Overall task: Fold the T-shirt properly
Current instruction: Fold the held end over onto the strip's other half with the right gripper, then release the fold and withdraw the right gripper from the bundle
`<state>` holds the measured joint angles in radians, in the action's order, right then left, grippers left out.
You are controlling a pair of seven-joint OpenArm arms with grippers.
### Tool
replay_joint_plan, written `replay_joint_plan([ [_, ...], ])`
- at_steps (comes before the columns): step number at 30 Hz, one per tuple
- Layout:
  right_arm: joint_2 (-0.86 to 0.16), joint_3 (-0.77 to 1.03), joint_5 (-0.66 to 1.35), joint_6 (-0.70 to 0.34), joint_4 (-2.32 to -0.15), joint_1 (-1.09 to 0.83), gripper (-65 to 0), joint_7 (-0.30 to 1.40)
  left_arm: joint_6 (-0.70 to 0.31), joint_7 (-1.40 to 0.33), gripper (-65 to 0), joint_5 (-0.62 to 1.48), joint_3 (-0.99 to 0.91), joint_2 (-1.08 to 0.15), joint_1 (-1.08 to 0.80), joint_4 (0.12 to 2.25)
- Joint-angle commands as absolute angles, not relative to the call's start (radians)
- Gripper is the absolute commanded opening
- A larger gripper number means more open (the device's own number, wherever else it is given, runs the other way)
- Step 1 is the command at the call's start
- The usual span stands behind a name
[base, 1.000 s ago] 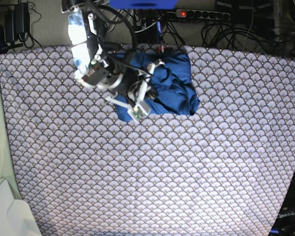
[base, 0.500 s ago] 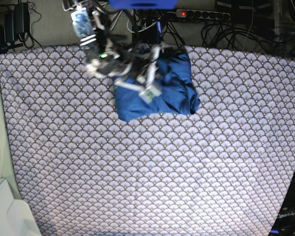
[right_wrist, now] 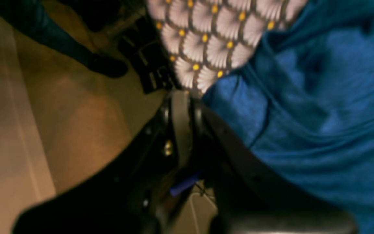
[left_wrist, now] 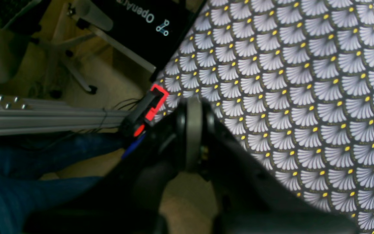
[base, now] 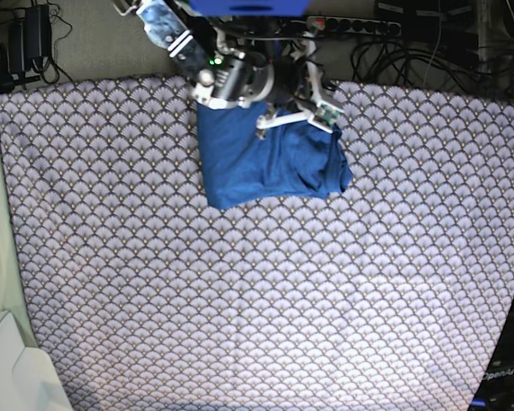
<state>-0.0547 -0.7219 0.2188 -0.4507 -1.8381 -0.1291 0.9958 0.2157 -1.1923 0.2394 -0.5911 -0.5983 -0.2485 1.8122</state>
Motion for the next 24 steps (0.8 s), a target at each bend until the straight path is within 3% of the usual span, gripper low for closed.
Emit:
replay_joint_plan([
  [1, -0.051, -0.719, 0.231, -0.455, -1.857, -0.107, -65.0, 0.981, 0.222, -1.176, -65.0, 0.228, -0.598, -0.622, -0.242, 1.824],
  [9, -0.05, -0.599, 0.232, -0.455, -1.85, -0.073, -65.0, 0.975, 0.222, -1.176, -65.0, 0.234, -0.598, -0.618, -0.249, 1.824],
  [24, 0.004, -0.682, 0.232, -0.455, -1.626, -0.035, -65.0, 0.975, 0.22, -1.176, -65.0, 0.236, -0.595, -0.487, -0.248, 1.827],
])
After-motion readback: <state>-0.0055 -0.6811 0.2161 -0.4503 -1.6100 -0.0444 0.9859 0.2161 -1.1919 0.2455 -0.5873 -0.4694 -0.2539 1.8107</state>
